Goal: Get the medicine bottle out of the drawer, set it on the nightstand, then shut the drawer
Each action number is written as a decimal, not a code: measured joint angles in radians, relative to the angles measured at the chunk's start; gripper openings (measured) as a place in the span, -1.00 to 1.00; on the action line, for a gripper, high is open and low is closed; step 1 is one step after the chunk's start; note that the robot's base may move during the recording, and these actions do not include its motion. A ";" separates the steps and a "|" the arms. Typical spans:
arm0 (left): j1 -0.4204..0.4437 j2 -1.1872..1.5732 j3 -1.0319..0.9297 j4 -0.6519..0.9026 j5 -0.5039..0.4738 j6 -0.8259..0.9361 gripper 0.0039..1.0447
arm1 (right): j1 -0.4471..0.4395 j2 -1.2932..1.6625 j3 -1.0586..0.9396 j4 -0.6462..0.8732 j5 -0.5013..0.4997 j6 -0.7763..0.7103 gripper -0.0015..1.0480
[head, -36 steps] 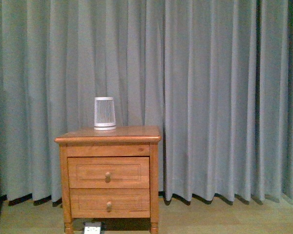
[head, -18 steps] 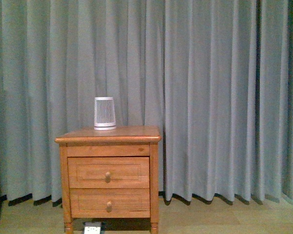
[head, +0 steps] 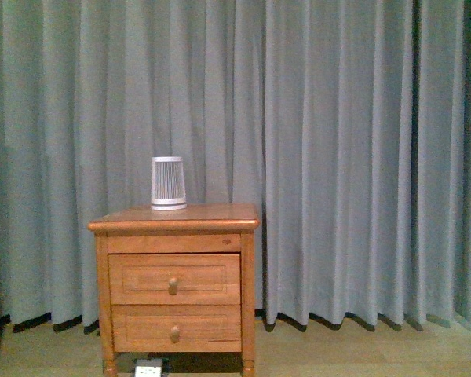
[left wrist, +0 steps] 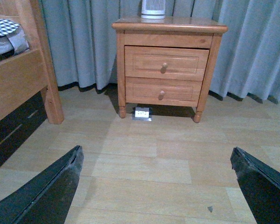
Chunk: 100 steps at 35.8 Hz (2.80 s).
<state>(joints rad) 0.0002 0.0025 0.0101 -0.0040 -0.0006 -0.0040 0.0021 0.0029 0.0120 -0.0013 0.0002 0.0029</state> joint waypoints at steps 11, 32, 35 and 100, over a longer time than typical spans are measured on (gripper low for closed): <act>0.000 0.000 0.000 0.000 0.000 0.000 0.88 | 0.000 0.000 0.000 0.000 0.000 0.000 0.87; 0.000 0.000 0.000 0.000 0.000 0.000 0.88 | 0.000 0.000 0.000 0.000 0.000 0.000 0.87; 0.000 0.000 0.000 0.000 0.000 0.000 0.88 | 0.000 0.000 0.000 0.000 0.000 0.000 0.87; -0.124 2.072 1.048 0.868 0.048 -0.122 0.88 | 0.000 0.000 0.000 0.000 0.000 0.000 0.87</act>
<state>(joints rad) -0.1242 2.0743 1.0584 0.8639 0.0475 -0.1261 0.0021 0.0032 0.0120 -0.0013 0.0002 0.0025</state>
